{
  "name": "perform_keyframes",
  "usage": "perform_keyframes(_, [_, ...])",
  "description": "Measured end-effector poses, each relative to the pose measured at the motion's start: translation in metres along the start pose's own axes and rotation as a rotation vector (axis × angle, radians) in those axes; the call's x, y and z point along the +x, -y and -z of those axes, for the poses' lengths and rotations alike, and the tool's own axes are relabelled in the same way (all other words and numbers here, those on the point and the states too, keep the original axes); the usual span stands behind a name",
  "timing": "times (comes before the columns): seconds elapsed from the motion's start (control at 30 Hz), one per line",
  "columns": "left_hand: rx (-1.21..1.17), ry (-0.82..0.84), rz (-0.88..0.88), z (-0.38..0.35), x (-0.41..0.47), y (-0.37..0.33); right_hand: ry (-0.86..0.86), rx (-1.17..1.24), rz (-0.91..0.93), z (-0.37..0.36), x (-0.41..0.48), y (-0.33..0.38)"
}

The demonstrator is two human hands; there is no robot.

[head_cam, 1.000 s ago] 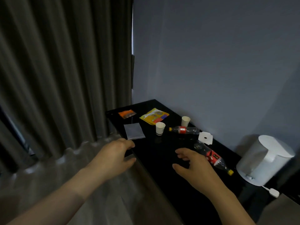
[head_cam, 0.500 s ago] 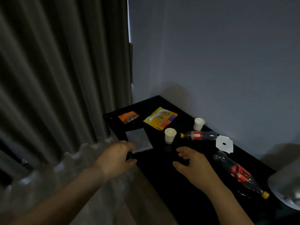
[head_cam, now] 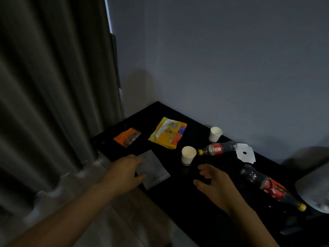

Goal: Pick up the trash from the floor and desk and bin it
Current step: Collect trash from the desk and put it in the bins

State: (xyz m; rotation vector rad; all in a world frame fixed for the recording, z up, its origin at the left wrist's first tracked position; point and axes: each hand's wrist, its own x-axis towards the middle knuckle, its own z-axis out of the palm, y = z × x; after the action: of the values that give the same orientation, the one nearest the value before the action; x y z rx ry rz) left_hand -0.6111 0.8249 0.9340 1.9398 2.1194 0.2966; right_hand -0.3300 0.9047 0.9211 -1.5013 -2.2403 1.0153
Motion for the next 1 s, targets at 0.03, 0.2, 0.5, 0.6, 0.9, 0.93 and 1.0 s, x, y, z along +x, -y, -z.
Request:
perform_keyframes(0.03, [-0.006, 0.012, -0.015, 0.001, 0.006, 0.008, -0.003, -0.009, -0.017, -0.004, 0.005, 0.001])
perform_keyframes(0.2, [-0.07, 0.076, -0.038, -0.009, 0.029, 0.04, 0.003, -0.009, -0.106, -0.027, 0.026, -0.002])
perform_keyframes(0.5, [-0.094, 0.181, -0.042, -0.031, 0.081, 0.073, -0.027, 0.001, -0.169, -0.043, 0.082, -0.019])
perform_keyframes(0.6, [-0.084, 0.225, -0.036, -0.039, 0.106, 0.079, -0.025, 0.02, -0.187, -0.043, 0.109, -0.025])
perform_keyframes(0.9, [-0.02, 0.367, -0.011, -0.065, 0.198, 0.086, -0.1, 0.073, -0.25, -0.05, 0.182, -0.04])
perform_keyframes(0.93, [-0.022, 0.374, -0.009, -0.067, 0.206, 0.087, -0.097, 0.068, -0.256, -0.053, 0.189, -0.042])
perform_keyframes(1.0, [-0.02, 0.381, -0.001, -0.074, 0.218, 0.089, -0.079, 0.066, -0.266, -0.059, 0.2, -0.046])
